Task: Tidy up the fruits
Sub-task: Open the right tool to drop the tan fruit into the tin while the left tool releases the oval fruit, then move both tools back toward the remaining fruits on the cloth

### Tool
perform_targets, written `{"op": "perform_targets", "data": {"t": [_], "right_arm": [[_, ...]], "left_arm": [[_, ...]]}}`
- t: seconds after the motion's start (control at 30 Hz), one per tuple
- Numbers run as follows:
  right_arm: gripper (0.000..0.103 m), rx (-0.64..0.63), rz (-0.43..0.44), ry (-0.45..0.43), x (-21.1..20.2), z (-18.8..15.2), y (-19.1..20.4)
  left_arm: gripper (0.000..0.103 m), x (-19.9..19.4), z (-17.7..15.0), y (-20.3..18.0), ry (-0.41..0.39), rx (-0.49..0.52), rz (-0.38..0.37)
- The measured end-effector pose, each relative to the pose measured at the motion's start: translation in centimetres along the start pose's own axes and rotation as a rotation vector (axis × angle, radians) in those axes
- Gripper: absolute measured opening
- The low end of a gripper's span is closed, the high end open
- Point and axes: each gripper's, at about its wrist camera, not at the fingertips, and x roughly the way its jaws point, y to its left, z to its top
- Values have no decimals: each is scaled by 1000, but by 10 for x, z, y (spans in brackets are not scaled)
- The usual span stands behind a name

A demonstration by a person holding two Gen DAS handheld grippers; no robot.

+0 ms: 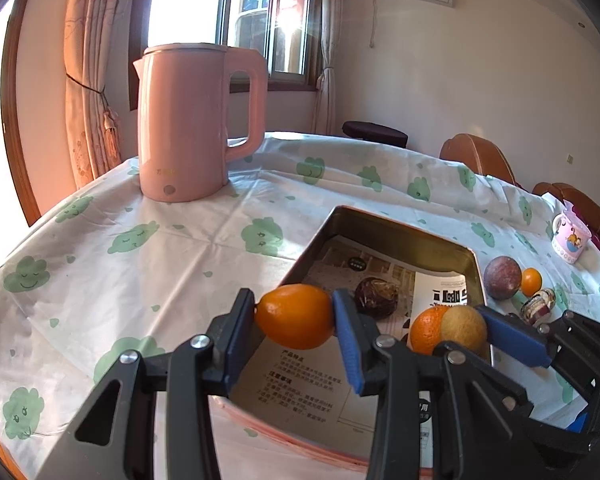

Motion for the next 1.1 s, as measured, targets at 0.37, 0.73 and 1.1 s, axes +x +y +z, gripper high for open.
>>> {"op": "perform_targets", "data": {"t": [0.37,0.73,1.1], "right_arm": [[28,-2,8,23,4,0,0],[29,-14,1,27,5,0,2],[61,14,-6,12,2,0,-3]], "left_arm": [[43,1,0,-1,2,7,6],[51,0,0,0,-7,10,15],[79,-9,0,1,-55,10,21]]}}
